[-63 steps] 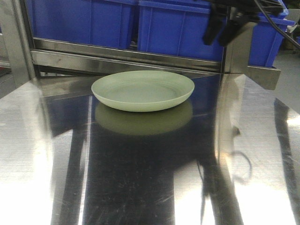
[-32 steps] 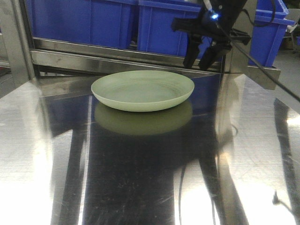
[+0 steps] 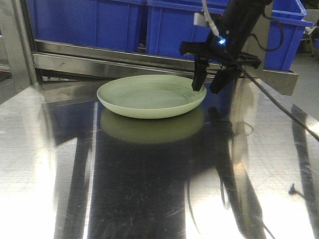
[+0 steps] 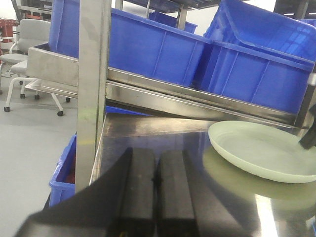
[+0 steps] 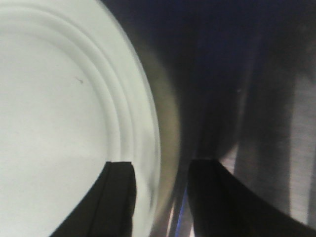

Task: Place green plate on second shelf with right arm
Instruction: 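Lower the right gripper onto the green plate's rim and close it, then lift the green plate up off the table with the right gripper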

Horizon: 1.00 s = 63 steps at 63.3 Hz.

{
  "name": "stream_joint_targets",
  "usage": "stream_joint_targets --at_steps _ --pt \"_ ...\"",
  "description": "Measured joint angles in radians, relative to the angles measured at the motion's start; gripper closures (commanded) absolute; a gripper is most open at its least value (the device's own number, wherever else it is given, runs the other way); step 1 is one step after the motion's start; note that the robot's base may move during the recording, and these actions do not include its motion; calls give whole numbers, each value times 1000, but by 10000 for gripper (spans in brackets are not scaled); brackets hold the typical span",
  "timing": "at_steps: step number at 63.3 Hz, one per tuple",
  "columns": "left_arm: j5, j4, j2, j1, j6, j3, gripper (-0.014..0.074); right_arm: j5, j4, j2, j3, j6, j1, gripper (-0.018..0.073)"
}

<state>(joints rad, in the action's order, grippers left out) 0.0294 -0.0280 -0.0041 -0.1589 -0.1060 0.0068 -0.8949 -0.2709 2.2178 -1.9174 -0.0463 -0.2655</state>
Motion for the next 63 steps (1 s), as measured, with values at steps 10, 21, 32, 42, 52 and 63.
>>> stream_joint_targets --at_steps 10,21,32,42,52,63 --pt "0 0 0 0 0 0 466 0 -29 16 0 -2 0 296" --pt "0 0 0 0 0 0 466 4 -64 14 -3 -11 -1 494" --pt "0 0 0 0 0 0 466 -18 -79 14 -3 -16 -1 511" --pt "0 0 0 0 0 0 466 -58 -83 -17 -3 -16 -1 511" --pt "0 0 0 0 0 0 466 -95 -29 -115 -3 -9 -1 511" --pt "0 0 0 0 0 0 466 -146 1 -266 -3 -6 -1 511"
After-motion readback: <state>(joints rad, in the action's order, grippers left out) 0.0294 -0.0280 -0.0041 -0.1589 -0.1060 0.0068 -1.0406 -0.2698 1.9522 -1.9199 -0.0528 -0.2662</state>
